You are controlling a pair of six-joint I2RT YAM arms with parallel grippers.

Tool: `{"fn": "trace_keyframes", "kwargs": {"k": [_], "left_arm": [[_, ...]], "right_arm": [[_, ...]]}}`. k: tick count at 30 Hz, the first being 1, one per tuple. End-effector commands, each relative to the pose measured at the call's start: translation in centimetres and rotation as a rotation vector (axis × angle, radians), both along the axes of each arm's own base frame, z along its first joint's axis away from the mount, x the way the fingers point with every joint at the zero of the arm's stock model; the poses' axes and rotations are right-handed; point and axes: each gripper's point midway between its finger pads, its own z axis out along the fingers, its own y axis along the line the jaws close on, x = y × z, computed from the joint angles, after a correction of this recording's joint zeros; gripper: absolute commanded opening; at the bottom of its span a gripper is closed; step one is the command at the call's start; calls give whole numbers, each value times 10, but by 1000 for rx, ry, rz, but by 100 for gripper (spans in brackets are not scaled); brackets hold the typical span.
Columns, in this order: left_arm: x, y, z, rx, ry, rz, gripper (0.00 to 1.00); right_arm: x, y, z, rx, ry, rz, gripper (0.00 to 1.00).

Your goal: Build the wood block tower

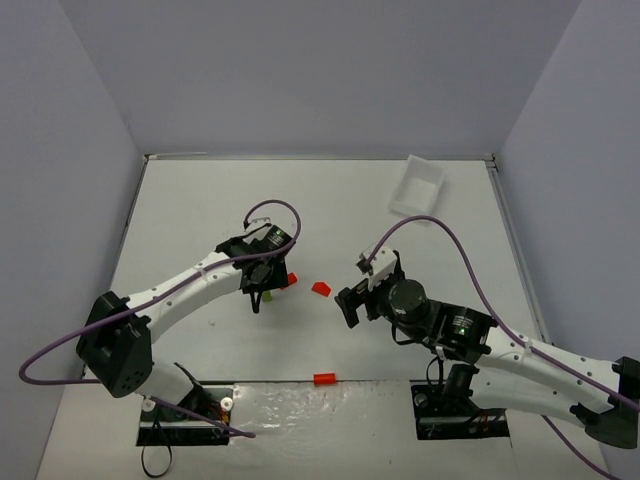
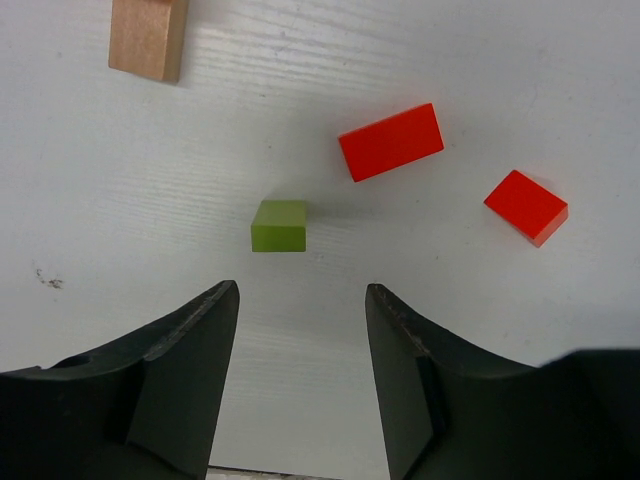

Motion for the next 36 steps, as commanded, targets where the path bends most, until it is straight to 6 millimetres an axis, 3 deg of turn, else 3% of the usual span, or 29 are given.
{"fn": "trace_keyframes", "kwargs": {"k": [1,24,36], "left_arm": [[-1,0,2,-6,42,23,55],[10,5,-22,37,132,5,44],[16,8,-25,29,140,8,37]], "right_arm": [[4,-1,10,33,-33,-14,95],[3,-5,8,35,-30,-24,96],[5,-5,5,28,-24,-31,97]]}}
